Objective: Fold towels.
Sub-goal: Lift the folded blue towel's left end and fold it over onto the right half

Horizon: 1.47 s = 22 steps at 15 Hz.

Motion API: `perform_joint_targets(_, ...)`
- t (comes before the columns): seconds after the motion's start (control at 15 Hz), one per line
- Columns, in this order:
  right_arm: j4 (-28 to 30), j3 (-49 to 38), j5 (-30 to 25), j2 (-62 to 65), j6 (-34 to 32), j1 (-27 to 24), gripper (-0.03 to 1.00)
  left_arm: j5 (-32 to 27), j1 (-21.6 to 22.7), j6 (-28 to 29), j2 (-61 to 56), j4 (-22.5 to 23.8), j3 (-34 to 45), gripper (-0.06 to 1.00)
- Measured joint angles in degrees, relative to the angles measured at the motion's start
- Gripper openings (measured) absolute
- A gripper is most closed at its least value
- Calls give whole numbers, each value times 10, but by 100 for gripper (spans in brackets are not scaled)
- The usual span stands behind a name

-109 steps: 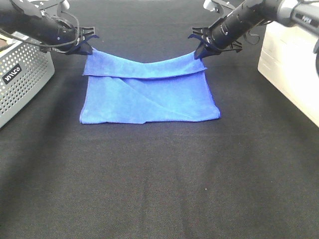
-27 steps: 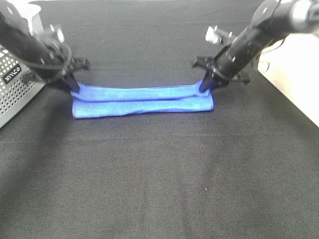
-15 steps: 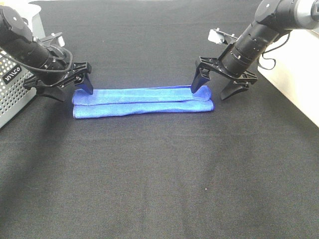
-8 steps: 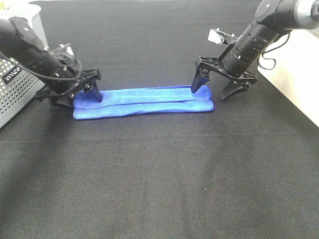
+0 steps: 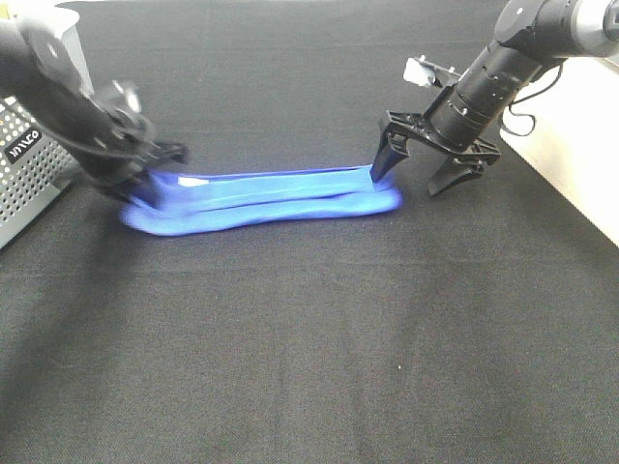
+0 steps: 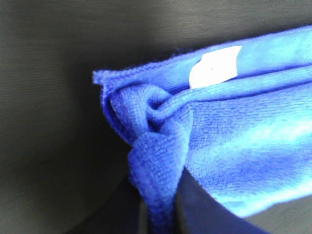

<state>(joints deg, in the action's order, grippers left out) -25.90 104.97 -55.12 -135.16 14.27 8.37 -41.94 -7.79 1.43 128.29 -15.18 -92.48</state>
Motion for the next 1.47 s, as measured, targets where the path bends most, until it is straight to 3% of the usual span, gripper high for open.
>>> perform_joint_targets(0.13,0,0,-10,0,-21,0,86,-26,0,36,-50,58,-6,6)
perform_joint_targets(0.33,0,0,-21,0,-37,0,86,-78,-12,38,-68,62,-37,6)
perform_joint_targets(0.47,0,0,-30,4,-48,0,86,-129,-45,54,-68,54,-84,6)
perform_joint_targets(0.6,1,0,-30,21,-58,0,86,-138,-85,88,-64,42,-117,6)
perform_joint_targets(0.8,19,0,-31,45,-70,0,86,-114,-131,115,-29,-2,-152,6)
perform_joint_targets(0.87,50,0,-31,55,-89,0,86,-93,-146,118,-1,-48,-169,6)
perform_joint_targets(1.07,119,0,-34,73,-132,0,86,-34,-168,119,54,-121,-203,9)
perform_joint_targets(1.2,146,0,-40,75,-149,0,86,-12,-183,119,81,-147,-222,23)
perform_joint_targets(1.33,151,0,-45,75,-150,0,86,3,-196,119,102,-175,-226,62)
perform_joint_targets(1.47,151,0,-45,75,-150,0,86,12,-199,119,102,-197,-227,75)
